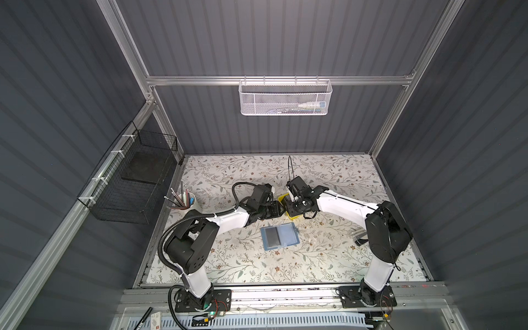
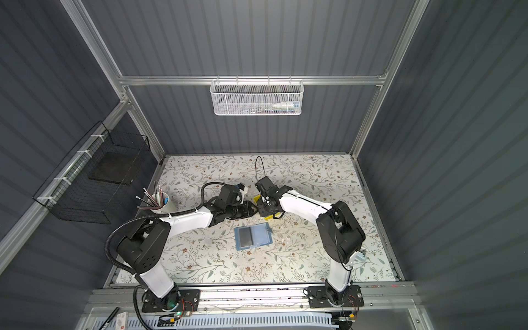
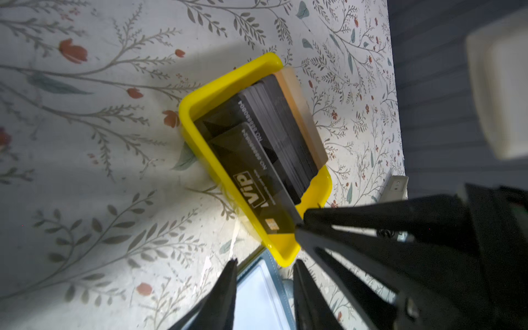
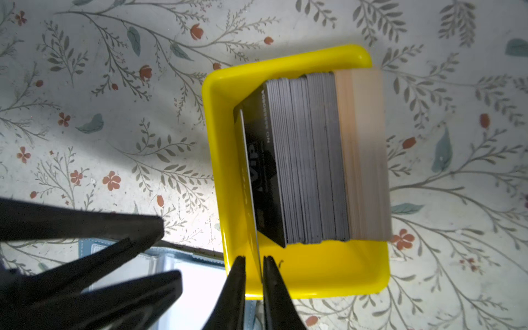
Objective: Insert credit cards into a card holder
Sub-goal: Pick up the credit card from the storage box.
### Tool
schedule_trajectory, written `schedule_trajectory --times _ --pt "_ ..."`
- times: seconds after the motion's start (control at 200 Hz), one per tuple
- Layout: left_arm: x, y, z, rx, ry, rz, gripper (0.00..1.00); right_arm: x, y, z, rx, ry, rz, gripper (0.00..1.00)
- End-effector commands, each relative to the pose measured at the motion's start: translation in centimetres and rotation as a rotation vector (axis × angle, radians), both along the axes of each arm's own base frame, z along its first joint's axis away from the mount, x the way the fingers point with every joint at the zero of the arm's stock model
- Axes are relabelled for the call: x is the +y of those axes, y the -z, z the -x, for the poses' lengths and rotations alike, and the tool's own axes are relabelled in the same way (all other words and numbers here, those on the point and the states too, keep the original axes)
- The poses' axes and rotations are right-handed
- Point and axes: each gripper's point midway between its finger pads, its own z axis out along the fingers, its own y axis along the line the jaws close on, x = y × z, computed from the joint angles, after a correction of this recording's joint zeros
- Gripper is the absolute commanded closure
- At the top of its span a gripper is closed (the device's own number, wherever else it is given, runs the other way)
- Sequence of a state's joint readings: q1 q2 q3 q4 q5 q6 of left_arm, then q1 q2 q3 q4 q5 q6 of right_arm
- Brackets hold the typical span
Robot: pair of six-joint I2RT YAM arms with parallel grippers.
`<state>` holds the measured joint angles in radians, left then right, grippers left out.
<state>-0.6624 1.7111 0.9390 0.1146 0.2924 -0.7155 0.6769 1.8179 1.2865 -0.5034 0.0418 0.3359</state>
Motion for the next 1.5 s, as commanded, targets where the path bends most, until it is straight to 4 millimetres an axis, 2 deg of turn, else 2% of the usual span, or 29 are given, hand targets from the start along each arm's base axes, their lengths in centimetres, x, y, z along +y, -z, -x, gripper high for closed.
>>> schedule_trajectory --times 0.0,0.2,0.48,0.755,1.141,1.496 --pt "0.3 -0.9 0.8 -0.021 -0.007 0.027 0.65 -0.1 0.5 -0.2 0.009 -0.011 0.038 0.83" --pt "0.6 -1.7 1.6 -0.039 0.004 0.059 0.65 0.2 0.7 -0.5 0.014 -0.023 0.039 0.83" --pt "0.3 -2.4 1.7 -0.057 0.016 0.092 0.65 0.3 1.1 -0.7 0.015 -0.029 0.046 0.83" --pt "0.1 -2.8 2.3 -0.062 0.043 0.121 0.66 0.3 0.8 -0.9 -0.001 -0.033 0.052 0.89" --pt "0.3 -3.7 3.1 -0.086 0.073 0.138 0.66 -0.4 -2.4 -0.7 -0.068 -0.035 0.031 0.96" --pt "0.3 -4.7 4.9 -0.082 0.112 0.232 0.66 -1.0 -4.6 1.4 -0.09 0.012 -0.085 0.97"
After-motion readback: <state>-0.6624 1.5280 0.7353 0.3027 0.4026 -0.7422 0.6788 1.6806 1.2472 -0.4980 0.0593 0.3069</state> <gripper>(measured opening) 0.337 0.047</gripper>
